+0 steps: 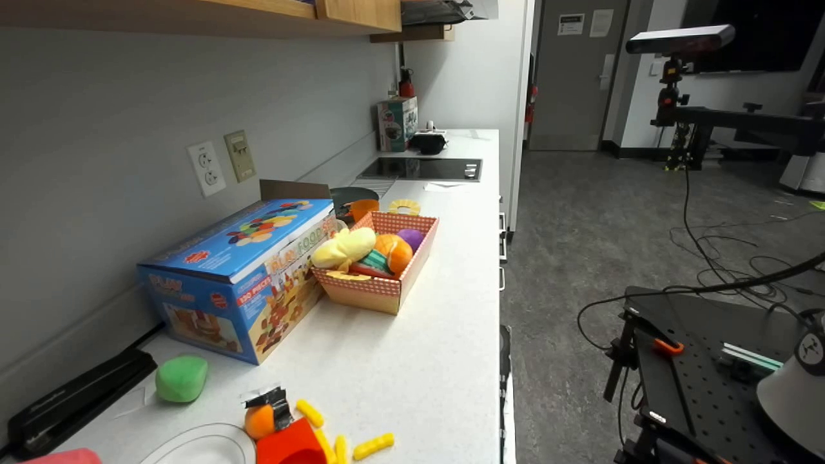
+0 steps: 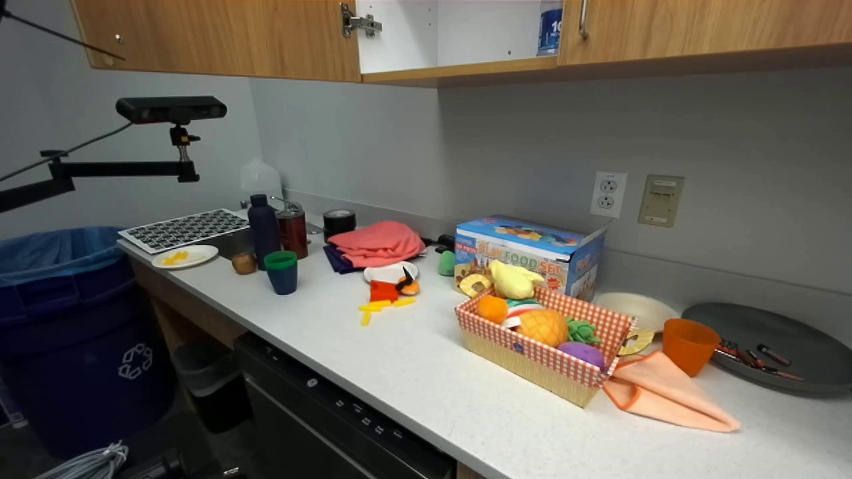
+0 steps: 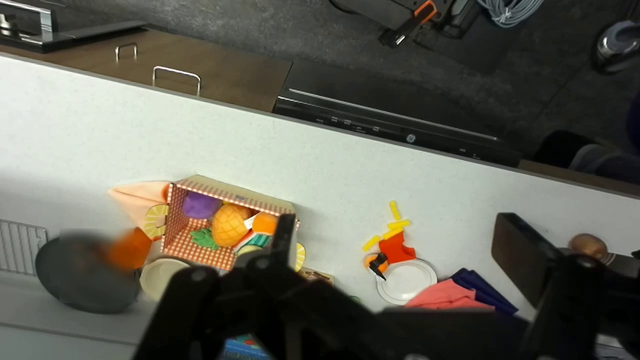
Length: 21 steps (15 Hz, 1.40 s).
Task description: Pick up the banana plush toy from the basket and put it inside the open upper cabinet
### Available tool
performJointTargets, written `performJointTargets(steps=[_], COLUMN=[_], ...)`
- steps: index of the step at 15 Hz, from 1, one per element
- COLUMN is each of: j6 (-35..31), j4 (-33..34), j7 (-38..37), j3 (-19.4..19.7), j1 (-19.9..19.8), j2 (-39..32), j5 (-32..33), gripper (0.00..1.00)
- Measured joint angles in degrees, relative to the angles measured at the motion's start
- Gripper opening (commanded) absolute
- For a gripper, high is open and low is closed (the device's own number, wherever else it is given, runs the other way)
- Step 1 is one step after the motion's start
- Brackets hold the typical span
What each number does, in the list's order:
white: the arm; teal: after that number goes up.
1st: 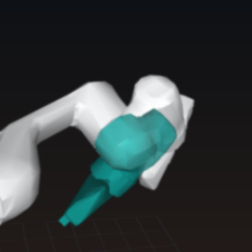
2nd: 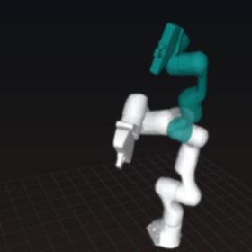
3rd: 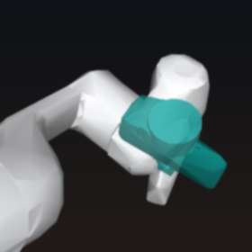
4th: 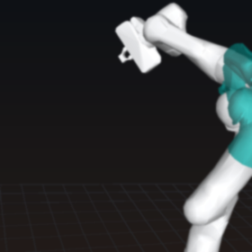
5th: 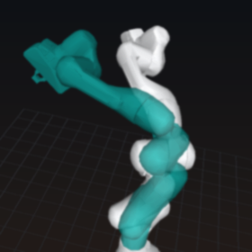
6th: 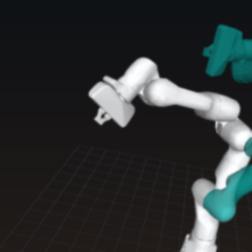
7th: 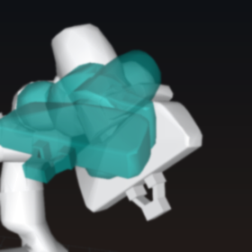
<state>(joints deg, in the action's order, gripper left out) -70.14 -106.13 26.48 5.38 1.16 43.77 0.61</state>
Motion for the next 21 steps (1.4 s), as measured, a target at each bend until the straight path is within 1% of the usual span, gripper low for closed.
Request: performJointTargets(steps=[17, 21], j6=[0.0, -1.3], j4=[-0.4, -2.4], j7=[0.0, 0.2], j3=[0.0, 0.1], j1=[0.0, 0.7], j2=[-0.3, -2.5], j5=[0.0, 0.1], gripper=[1.00, 1.00])
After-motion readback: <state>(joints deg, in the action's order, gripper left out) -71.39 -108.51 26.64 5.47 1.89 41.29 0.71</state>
